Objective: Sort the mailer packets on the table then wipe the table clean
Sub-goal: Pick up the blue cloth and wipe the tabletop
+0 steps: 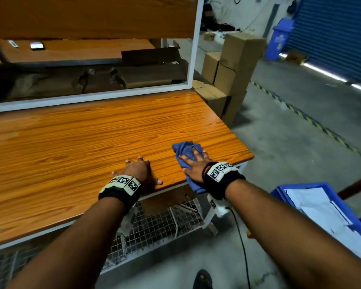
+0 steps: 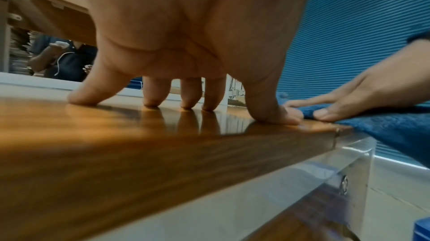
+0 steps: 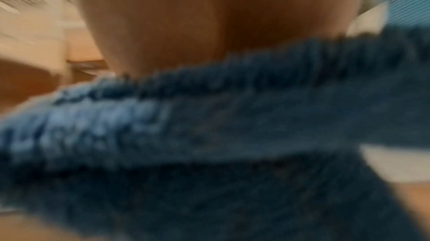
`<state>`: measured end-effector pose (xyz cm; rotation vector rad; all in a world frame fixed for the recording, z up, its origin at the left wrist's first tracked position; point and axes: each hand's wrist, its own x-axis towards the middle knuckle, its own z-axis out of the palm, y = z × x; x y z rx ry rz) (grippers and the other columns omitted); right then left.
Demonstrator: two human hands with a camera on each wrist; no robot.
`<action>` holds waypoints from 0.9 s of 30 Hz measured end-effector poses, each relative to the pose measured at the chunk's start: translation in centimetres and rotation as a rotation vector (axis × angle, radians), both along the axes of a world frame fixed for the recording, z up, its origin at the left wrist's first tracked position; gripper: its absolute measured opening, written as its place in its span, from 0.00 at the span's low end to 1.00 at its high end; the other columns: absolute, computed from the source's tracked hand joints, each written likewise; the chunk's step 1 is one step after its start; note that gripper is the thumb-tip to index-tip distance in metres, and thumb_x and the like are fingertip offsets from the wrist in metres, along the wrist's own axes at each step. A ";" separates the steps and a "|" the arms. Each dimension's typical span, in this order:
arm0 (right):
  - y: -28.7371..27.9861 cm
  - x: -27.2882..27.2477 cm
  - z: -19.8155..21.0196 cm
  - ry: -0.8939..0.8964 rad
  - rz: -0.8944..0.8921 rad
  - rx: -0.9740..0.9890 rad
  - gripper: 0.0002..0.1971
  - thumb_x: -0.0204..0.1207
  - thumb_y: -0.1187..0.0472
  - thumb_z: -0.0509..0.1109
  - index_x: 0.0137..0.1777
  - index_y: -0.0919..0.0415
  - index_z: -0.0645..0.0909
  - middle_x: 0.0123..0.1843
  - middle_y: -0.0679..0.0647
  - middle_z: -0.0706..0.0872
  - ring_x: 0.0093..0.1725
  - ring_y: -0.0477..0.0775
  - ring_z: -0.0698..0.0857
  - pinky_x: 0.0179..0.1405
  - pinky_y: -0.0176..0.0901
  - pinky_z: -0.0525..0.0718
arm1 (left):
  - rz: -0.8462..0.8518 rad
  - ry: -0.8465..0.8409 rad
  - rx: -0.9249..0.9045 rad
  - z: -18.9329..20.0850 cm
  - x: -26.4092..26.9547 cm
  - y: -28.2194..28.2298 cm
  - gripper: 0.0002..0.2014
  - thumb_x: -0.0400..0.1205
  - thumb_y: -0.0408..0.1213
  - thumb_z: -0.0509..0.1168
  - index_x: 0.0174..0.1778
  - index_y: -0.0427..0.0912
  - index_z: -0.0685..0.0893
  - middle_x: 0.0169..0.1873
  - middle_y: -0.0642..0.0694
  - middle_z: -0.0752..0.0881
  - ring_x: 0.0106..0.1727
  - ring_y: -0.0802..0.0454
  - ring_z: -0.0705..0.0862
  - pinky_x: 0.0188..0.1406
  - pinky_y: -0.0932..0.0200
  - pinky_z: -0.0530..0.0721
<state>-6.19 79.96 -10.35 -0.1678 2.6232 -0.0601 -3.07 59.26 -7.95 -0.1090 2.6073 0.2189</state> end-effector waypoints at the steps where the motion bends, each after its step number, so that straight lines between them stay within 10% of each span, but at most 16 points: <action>1: 1.4 -0.2 0.3 -0.003 -0.061 0.001 0.30 0.84 0.38 0.50 0.82 0.32 0.41 0.85 0.50 0.30 0.83 0.69 0.34 0.81 0.68 0.43 | 0.001 0.001 -0.002 0.0 0.0 0.0 0.42 0.74 0.63 0.69 0.80 0.48 0.62 0.84 0.46 0.50 0.83 0.32 0.46 0.67 0.13 0.52; 9: -3.5 0.6 -0.7 -0.029 -0.029 -0.072 0.30 0.81 0.38 0.51 0.79 0.26 0.42 0.83 0.49 0.26 0.81 0.69 0.29 0.79 0.71 0.37 | -0.069 0.035 -0.023 -0.6 0.1 -0.7 0.46 0.74 0.65 0.67 0.83 0.51 0.56 0.85 0.50 0.45 0.84 0.34 0.45 0.69 0.16 0.55; 13: -5.5 3.2 -0.2 -0.013 0.147 -0.068 0.29 0.83 0.41 0.52 0.81 0.28 0.44 0.85 0.49 0.29 0.82 0.69 0.32 0.80 0.66 0.37 | -0.177 0.085 -0.018 -0.6 1.2 -3.0 0.44 0.77 0.59 0.67 0.84 0.46 0.55 0.85 0.45 0.50 0.83 0.38 0.55 0.77 0.36 0.64; 21: 8.7 -1.3 -2.1 0.033 -0.061 0.061 0.34 0.76 0.30 0.41 0.81 0.33 0.36 0.85 0.49 0.31 0.84 0.65 0.36 0.80 0.69 0.43 | -0.007 0.110 0.123 0.1 1.5 -1.7 0.21 0.80 0.44 0.68 0.70 0.47 0.77 0.79 0.37 0.66 0.68 0.36 0.77 0.65 0.43 0.78; 27: 9.5 0.7 0.0 0.024 -0.049 0.008 0.30 0.84 0.38 0.48 0.83 0.34 0.42 0.85 0.51 0.31 0.83 0.68 0.35 0.81 0.67 0.41 | 0.033 0.170 0.176 0.3 -0.1 6.5 0.37 0.80 0.56 0.66 0.83 0.59 0.56 0.85 0.44 0.48 0.84 0.36 0.46 0.76 0.24 0.50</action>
